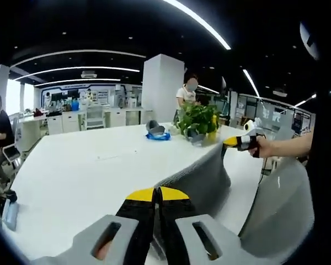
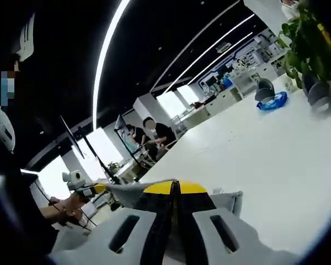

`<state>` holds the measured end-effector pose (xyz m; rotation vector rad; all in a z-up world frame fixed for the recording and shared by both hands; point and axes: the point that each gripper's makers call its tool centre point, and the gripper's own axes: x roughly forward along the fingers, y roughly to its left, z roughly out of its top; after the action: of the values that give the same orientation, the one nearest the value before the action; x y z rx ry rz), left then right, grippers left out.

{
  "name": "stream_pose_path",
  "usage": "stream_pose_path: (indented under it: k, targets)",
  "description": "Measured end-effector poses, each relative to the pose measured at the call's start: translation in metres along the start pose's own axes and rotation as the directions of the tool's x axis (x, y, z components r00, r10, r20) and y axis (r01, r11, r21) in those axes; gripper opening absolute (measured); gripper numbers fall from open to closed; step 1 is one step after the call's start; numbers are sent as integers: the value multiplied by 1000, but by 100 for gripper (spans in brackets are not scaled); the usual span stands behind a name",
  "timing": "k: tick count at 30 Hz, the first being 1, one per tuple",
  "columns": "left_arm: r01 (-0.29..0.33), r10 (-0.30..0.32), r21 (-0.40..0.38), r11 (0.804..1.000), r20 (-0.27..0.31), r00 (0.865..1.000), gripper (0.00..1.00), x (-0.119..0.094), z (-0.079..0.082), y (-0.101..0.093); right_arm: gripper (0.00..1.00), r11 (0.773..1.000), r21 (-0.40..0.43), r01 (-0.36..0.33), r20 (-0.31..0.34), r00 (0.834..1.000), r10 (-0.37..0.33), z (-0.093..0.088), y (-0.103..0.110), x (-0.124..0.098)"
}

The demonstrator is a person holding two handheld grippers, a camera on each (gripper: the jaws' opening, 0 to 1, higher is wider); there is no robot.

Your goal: Fold the towel on the table until its edges align and the towel forms a compact rectangular stack.

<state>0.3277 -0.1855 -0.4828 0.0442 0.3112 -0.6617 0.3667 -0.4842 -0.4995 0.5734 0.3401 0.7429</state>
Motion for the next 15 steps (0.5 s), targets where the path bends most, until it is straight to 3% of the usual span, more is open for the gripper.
stream_pose_path:
  k: [4,15]
  targets:
    - [-19,20,13,1000,-88,996,2,11,-20,12,0,999,-3,33,-65,997,-34,-13,-16,13]
    - [-1,2,4,1000,-124,992,2,40,-35,29,0,995,16,103,-123,987,-101,-24,-50,25]
